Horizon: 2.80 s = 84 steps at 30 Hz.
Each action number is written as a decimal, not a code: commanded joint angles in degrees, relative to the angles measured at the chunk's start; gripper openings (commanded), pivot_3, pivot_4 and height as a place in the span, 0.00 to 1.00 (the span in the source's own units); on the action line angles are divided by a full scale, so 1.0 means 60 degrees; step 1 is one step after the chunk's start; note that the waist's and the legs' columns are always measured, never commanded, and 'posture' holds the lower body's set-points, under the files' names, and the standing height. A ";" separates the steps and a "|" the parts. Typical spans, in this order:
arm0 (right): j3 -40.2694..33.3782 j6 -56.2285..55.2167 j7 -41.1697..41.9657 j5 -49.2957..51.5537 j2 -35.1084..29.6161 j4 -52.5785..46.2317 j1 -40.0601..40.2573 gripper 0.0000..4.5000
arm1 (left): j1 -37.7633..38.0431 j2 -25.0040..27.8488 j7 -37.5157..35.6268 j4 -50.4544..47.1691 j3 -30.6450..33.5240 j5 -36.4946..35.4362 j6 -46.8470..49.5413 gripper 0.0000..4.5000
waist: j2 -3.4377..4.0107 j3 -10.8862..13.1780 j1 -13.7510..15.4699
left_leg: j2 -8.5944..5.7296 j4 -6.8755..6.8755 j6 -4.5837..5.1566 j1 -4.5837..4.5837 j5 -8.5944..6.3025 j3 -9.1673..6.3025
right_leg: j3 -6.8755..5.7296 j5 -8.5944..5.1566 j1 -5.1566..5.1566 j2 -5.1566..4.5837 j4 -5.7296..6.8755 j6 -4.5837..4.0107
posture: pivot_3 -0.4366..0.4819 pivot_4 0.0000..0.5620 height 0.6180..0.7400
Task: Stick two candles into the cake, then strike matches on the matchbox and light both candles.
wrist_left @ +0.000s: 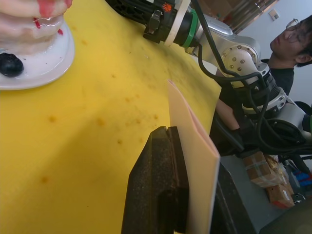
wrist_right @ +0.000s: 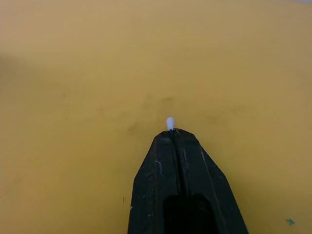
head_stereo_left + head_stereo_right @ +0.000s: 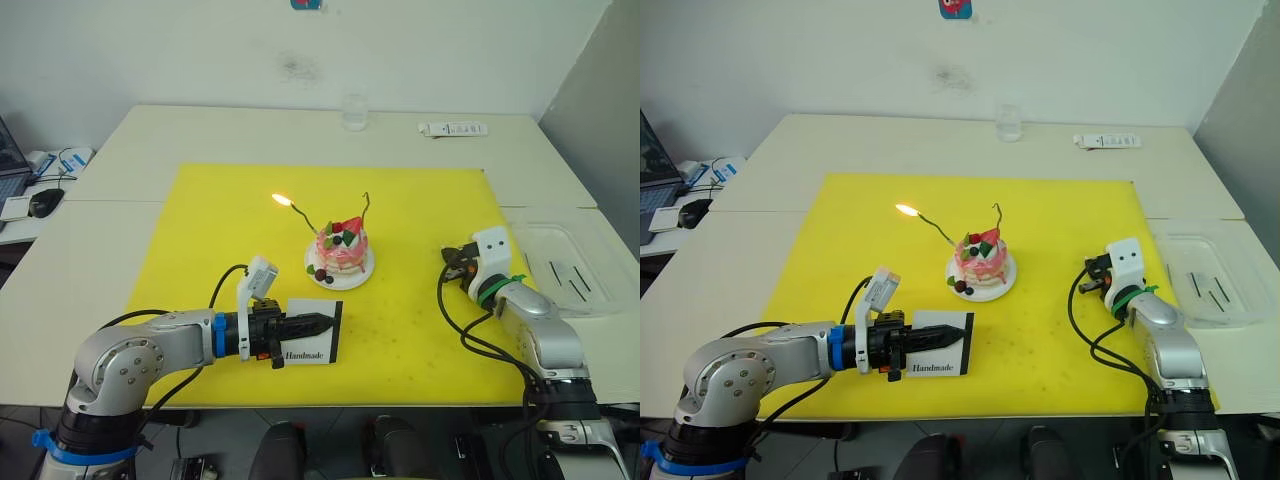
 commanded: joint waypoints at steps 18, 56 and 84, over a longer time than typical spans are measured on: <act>0.1120 0.1565 0.2429 0.1550 -0.2207 -0.6703 0.2391 0.00 | -0.0194 -0.0099 -0.0002 0.0031 -0.0141 0.0084 -0.0217 0.00 | 0.0000 0.0001 -0.0002 | 0.0003 -0.0002 0.0000 0.0002 0.0000 -0.0005 | -0.0005 0.0000 -0.0004 -0.0008 -0.0002 0.0000 | 0.48 0.27 1.00; 0.3452 0.0808 0.3447 0.0143 -0.3429 -0.6725 -0.0999 0.00 | -0.1510 -0.0957 0.1182 0.0309 0.0059 -0.0952 -0.0006 0.00 | -0.0003 0.0003 0.0010 | 0.0001 -0.0003 0.0000 -0.0004 0.0000 -0.0008 | -0.0010 -0.0002 -0.0005 -0.0004 -0.0007 0.0002 | 0.48 0.27 1.00; 0.3620 0.0956 0.3772 -0.0206 -0.3165 -0.6675 -0.1152 0.00 | -0.1535 -0.0923 0.0769 0.0395 -0.0209 -0.0301 -0.0270 0.00 | -0.0003 0.0003 0.0010 | 0.0003 -0.0002 -0.0001 -0.0004 0.0000 -0.0009 | -0.0010 -0.0002 -0.0005 -0.0005 -0.0007 0.0001 | 0.48 0.27 1.00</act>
